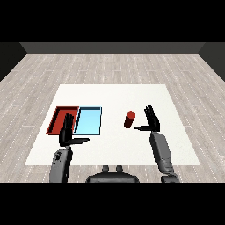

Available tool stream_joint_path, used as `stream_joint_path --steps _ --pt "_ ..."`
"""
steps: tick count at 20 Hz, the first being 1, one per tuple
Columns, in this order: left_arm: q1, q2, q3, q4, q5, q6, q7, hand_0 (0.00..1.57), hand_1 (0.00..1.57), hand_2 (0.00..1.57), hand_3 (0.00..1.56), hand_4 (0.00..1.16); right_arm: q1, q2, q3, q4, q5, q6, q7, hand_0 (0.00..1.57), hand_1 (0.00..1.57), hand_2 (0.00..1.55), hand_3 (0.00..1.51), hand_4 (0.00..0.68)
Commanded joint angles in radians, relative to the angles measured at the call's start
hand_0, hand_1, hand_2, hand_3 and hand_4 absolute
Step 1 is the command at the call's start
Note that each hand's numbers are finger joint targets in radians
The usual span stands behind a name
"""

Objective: Pick the red can and put it in the red box

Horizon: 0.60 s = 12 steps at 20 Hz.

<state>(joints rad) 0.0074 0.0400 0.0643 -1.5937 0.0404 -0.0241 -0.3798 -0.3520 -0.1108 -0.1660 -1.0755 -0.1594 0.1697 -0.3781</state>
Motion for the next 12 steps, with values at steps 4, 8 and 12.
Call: stream_joint_path --steps 4,8,12 --pt "0.039 0.001 0.0 -0.061 0.026 -0.013 0.009 0.0 0.0 0.0 0.0 0.0 -0.146 0.029 -0.026 0.272 0.004 -0.021 -0.102 0.0 0.0 0.0 0.0 0.0" --pt "0.023 -0.02 -0.019 0.022 0.009 -0.014 -0.05 0.0 0.0 0.0 0.0 0.0 -0.126 0.019 -0.016 0.281 -0.005 -0.01 -0.124 0.0 0.0 0.0 0.0 0.0" --pt "0.042 0.004 0.0 -0.063 0.031 -0.012 0.026 0.0 0.0 0.0 0.0 0.0 -0.122 0.04 -0.008 0.318 -0.01 -0.002 -0.165 0.0 0.0 0.0 0.0 0.0"
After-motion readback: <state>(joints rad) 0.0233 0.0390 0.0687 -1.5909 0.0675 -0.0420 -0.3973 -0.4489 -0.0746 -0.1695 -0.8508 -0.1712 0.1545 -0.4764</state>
